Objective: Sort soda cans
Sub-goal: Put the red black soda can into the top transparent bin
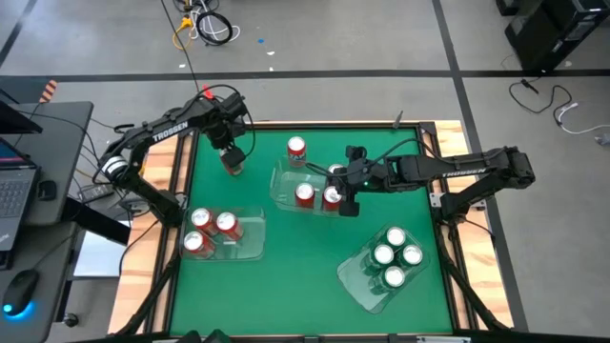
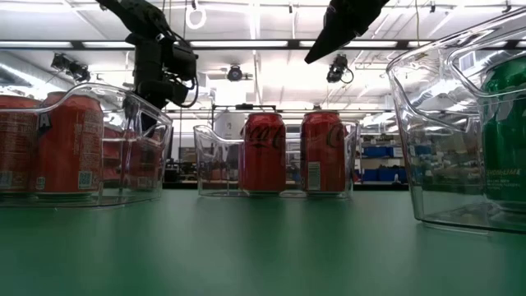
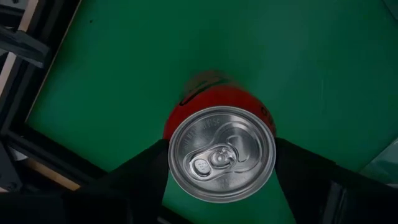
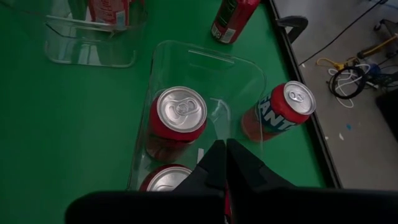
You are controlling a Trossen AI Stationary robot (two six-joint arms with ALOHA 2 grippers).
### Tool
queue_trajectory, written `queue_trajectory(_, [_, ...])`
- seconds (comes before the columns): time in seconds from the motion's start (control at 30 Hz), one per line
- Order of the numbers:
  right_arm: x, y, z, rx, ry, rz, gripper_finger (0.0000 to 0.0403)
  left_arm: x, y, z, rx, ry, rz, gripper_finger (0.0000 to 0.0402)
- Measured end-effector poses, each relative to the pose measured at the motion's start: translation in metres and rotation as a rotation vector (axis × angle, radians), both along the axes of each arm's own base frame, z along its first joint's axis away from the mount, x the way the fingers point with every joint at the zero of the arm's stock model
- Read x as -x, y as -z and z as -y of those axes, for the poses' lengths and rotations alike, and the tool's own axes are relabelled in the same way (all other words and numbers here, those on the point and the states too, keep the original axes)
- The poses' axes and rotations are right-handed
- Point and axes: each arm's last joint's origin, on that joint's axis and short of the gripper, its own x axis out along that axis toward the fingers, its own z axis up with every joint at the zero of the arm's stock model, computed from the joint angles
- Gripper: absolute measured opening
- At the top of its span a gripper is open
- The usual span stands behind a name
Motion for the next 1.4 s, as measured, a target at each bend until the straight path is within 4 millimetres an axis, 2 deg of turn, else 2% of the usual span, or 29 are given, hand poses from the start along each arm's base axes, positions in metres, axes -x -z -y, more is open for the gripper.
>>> queue_trajectory(0.53, [0.0, 0.0, 0.0, -0.001, -0.001, 0.0, 0.0, 0.001, 0.0, 0.002, 0.03, 0.014, -0.004, 0.0292])
queue_trajectory(0.83, [0.0, 0.0, 0.0, -0.024, 0.02, 0.01, 0.0, -0.001, -0.005, 0.0, 0.019, 0.023, 0.006, 0.0273])
queue_trajectory(1.03, [0.0, 0.0, 0.0, -0.024, 0.019, 0.01, 0.0, -0.001, -0.006, 0.0, 0.017, 0.025, 0.008, 0.0237])
queue_trajectory(1.17, [0.0, 0.0, 0.0, -0.023, 0.019, 0.01, 0.0, -0.004, -0.014, -0.003, 0.005, 0.028, 0.024, 0.0235])
queue_trajectory(1.4, [0.0, 0.0, 0.0, -0.023, 0.019, 0.01, 0.0, -0.008, -0.049, -0.004, -0.047, 0.031, 0.068, 0.0234])
